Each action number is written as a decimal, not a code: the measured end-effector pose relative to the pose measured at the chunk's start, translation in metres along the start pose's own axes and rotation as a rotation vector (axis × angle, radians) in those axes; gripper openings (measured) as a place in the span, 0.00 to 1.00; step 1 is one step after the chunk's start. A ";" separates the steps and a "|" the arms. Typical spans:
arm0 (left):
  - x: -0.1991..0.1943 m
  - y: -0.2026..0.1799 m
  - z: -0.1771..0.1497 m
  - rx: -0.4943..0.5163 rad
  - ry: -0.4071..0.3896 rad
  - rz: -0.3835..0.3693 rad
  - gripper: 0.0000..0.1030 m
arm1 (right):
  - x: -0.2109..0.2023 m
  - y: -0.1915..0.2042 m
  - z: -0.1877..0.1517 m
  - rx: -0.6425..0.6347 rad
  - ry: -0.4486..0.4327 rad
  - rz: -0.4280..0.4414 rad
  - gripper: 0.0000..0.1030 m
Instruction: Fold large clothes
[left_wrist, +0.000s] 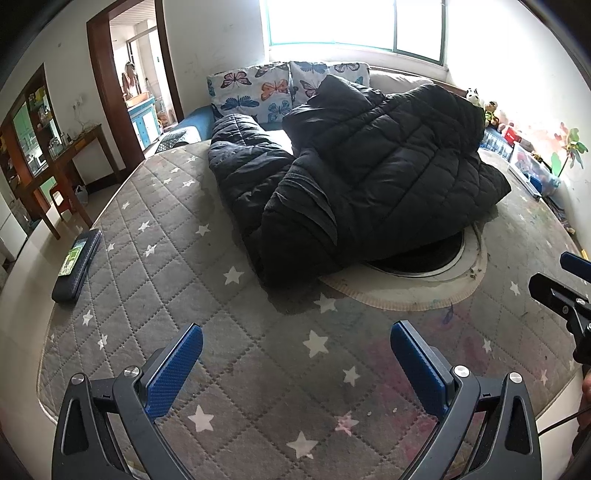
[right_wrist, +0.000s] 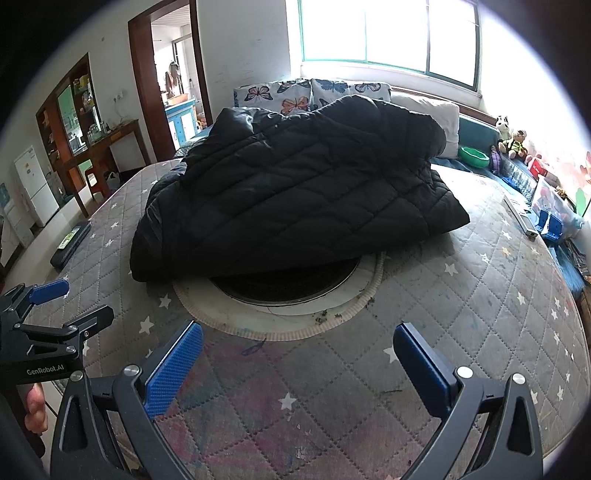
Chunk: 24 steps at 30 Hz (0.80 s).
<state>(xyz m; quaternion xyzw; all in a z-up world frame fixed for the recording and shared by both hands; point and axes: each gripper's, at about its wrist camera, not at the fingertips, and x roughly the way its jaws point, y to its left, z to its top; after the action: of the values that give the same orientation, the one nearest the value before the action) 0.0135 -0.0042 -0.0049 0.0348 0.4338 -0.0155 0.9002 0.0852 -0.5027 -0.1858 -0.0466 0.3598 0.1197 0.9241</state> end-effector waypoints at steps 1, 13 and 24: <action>0.000 0.000 0.000 0.001 0.000 -0.001 1.00 | 0.000 0.000 0.000 0.000 -0.001 0.000 1.00; -0.002 0.009 0.032 0.052 -0.027 -0.012 1.00 | 0.009 -0.003 0.022 -0.059 0.021 0.001 1.00; 0.014 0.025 0.118 0.086 -0.031 -0.165 0.98 | 0.024 -0.041 0.105 -0.053 0.051 0.037 1.00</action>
<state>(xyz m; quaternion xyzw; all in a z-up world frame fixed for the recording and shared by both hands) 0.1159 0.0116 0.0586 0.0374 0.4200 -0.1088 0.9002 0.1814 -0.5197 -0.1244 -0.0674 0.3808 0.1453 0.9107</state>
